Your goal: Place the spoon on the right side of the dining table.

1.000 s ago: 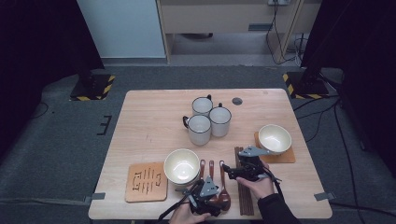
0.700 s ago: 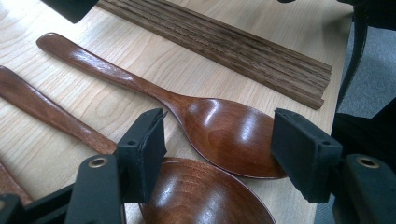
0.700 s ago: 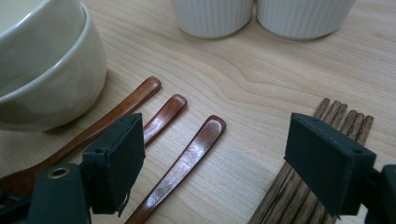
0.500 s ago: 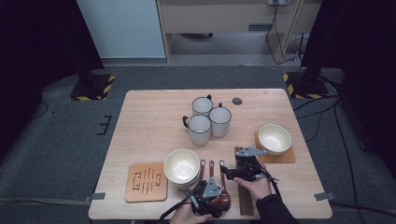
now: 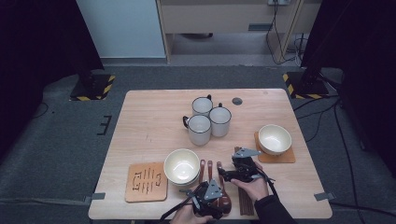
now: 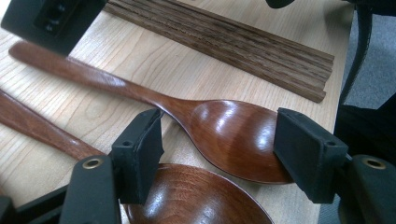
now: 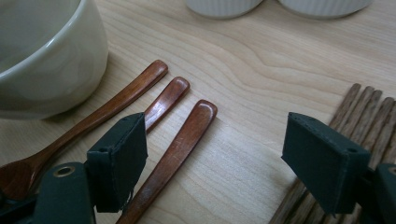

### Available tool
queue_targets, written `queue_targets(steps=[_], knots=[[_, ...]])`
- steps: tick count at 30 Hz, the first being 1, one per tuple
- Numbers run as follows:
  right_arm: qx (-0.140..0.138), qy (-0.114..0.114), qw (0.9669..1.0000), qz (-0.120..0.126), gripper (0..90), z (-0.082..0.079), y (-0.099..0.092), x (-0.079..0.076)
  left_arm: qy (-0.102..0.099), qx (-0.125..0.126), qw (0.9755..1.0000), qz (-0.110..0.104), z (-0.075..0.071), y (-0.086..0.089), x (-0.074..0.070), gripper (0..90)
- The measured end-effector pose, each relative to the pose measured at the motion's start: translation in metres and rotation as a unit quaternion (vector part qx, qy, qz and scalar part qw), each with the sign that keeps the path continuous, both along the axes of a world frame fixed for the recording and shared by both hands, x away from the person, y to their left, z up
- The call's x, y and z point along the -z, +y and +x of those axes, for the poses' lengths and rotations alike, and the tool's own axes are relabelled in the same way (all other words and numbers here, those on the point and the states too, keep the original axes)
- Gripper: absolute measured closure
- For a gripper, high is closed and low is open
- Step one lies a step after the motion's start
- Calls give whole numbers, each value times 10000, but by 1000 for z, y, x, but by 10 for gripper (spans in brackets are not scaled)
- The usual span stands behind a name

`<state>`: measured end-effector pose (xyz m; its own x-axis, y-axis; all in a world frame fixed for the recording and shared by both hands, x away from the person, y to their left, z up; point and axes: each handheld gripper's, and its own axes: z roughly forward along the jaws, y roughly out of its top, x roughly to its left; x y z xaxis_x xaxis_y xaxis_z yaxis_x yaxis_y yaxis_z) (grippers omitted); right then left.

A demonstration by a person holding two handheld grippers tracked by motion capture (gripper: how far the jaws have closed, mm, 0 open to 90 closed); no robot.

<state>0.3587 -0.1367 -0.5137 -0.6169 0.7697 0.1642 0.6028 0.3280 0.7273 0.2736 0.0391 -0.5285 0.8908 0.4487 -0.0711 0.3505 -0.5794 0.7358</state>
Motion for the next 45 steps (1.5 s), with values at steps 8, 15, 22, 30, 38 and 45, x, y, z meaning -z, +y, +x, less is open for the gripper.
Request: queue_targets(steps=[8,15,22,30,38,45], knots=[[-135,124,9998,56,238,1,3,3,-73,28,10000,47,0,0,1,312],[-233,217,9995,40,249,1,6,7,-61,47,10000,33,-1,0,2,312],[-284,366,9989,14,297,3,8,11,-76,55,9999,50,-1,1,2,311],[-315,574,9978,-26,474,4,5,9,-73,44,10000,40,-1,1,2,311],[-311,617,9976,-63,544,4,4,7,-75,46,10000,40,-2,1,2,311],[-484,527,9974,74,580,1,7,0,-64,71,9999,39,-2,1,2,311]])
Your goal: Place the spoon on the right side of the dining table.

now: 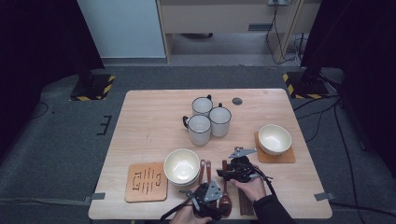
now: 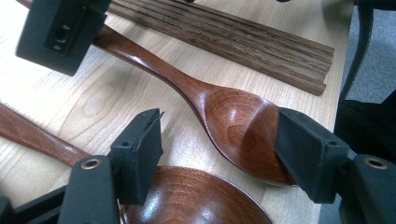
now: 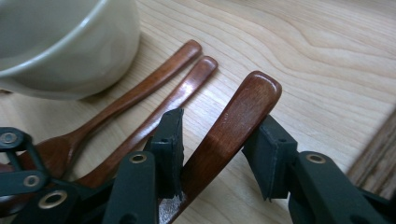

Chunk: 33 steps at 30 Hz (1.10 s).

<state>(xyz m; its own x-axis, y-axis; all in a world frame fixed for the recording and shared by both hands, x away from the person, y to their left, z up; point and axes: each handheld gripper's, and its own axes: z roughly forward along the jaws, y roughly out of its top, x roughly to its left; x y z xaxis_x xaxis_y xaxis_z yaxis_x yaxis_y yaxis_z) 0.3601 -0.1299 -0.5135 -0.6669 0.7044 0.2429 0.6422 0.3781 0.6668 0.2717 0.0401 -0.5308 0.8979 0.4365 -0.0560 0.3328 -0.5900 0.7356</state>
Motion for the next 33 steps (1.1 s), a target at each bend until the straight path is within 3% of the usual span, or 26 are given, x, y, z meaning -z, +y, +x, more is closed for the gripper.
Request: queue_targets(steps=[33], knots=[[-188,-134,9974,679,674,-9,-7,-27,99,-148,9998,-52,2,1,-1,312]])
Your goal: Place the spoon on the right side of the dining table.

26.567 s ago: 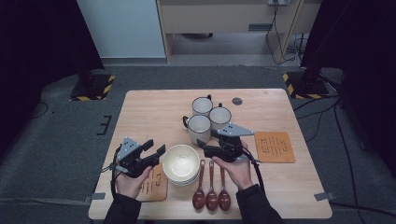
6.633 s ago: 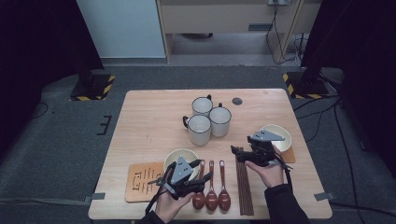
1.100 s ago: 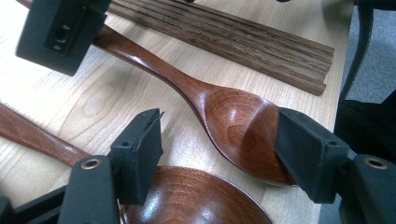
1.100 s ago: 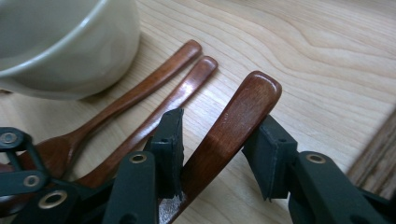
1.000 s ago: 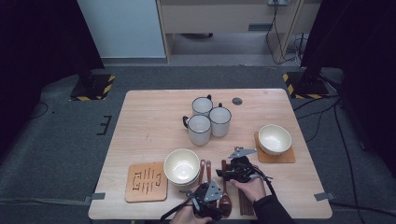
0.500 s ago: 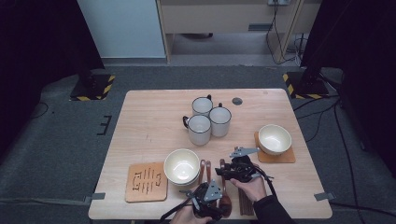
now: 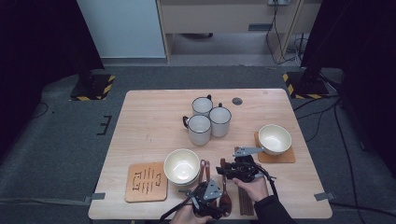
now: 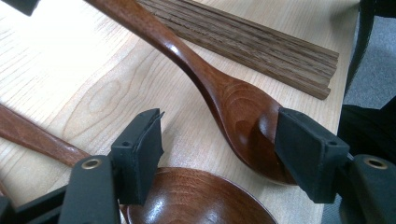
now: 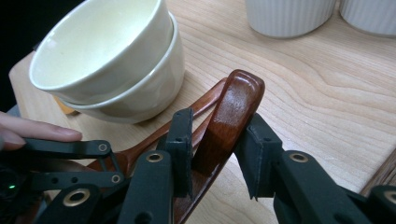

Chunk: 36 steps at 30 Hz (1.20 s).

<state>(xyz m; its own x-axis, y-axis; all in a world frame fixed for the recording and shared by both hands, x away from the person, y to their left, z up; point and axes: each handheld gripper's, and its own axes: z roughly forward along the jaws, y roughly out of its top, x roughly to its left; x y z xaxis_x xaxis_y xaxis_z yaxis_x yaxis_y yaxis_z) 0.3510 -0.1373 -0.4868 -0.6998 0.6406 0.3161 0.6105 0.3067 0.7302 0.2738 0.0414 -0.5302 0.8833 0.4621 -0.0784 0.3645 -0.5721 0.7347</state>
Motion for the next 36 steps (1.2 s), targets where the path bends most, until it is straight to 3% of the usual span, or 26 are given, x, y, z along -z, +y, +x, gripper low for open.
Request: queue_targets(steps=[15,36], knots=[[-66,-187,9993,327,714,-9,-8,-14,37,-87,10000,-27,2,1,-1,316],[-98,-235,9968,761,777,-11,-15,-24,19,-97,9999,25,2,1,0,319]])
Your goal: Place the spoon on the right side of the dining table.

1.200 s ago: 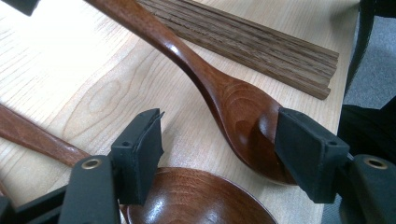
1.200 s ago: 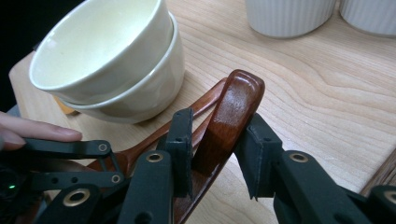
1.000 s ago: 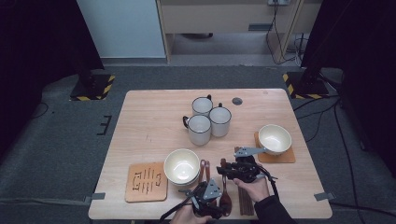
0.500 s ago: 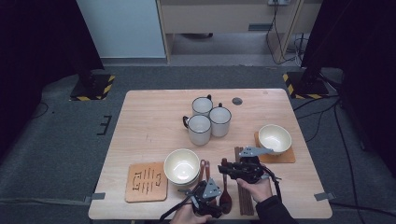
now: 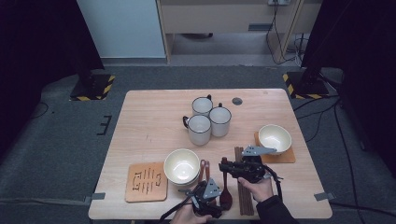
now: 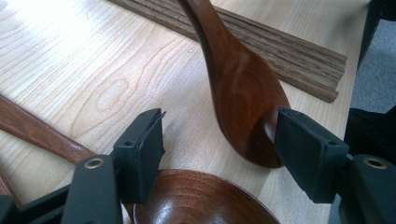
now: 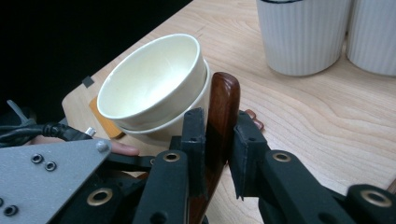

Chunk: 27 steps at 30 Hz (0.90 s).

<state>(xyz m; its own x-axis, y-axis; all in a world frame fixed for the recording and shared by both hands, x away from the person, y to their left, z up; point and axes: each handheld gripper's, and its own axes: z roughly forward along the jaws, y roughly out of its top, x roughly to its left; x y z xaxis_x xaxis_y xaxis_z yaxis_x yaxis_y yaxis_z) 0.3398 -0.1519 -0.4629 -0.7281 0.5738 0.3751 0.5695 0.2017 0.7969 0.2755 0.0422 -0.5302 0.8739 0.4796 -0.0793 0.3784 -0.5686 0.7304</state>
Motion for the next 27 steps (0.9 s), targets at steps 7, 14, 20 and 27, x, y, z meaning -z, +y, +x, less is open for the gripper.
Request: queue_targets(steps=[7,14,20,27], knots=[[-42,56,9998,174,815,0,-1,-1,-15,8,10000,19,0,0,0,320],[-86,153,9993,333,835,0,-2,-2,-56,7,10000,42,0,-1,0,323],[-146,177,9991,368,838,0,-1,-2,-40,-1,10000,38,0,0,0,321],[-102,147,9993,328,839,0,-2,-4,-74,-44,10000,19,0,0,-1,327]])
